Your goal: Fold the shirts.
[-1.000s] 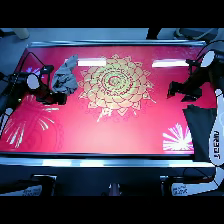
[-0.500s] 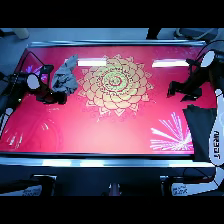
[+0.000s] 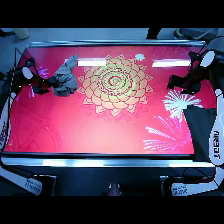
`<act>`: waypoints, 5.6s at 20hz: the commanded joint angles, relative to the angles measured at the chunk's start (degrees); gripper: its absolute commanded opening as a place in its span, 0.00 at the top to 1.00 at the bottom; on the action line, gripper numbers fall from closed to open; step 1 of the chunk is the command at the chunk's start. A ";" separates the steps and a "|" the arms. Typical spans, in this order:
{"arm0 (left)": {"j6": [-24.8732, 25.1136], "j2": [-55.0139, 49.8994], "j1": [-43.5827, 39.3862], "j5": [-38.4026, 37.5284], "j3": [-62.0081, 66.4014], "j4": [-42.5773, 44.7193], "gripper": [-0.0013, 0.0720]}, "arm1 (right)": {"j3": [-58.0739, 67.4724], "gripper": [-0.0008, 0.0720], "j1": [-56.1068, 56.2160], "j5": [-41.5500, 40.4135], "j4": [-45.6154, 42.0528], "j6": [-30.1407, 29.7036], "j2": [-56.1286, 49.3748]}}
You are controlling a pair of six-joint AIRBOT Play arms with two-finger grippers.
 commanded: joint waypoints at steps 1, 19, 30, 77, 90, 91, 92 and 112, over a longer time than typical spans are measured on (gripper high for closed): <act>0.85 -9.42 5.73 -0.13 4.87 -14.86 0.07 | 0.07 0.06 0.00 -4.24 0.44 -0.07 -0.04; 24.76 36.39 -25.68 14.69 19.30 -14.80 0.95 | 3.08 0.15 0.00 -21.42 -3.39 -1.62 39.01; 4.15 32.85 -36.54 17.99 -43.80 -9.05 0.95 | -34.99 0.07 0.02 -1.03 12.76 -5.20 31.54; 15.69 32.79 -28.79 0.13 -14.34 12.83 0.95 | -25.79 0.95 4.59 0.46 7.04 -6.64 29.33; 20.28 19.63 -13.38 -23.80 -13.31 -0.26 0.12 | -19.39 0.07 -6.05 -11.96 15.47 -5.95 10.62; 20.31 24.09 -10.69 -22.67 -20.52 -3.13 0.12 | -19.50 0.14 -9.81 -7.87 15.15 -7.69 10.54; 20.28 28.35 -8.57 -20.85 -28.15 -5.42 0.12 | -19.87 0.16 -12.79 -4.50 14.71 -9.01 10.32; 20.35 37.03 -5.16 0.46 -66.86 -26.40 0.78 | -27.43 0.05 -7.34 -9.01 12.87 -18.29 0.57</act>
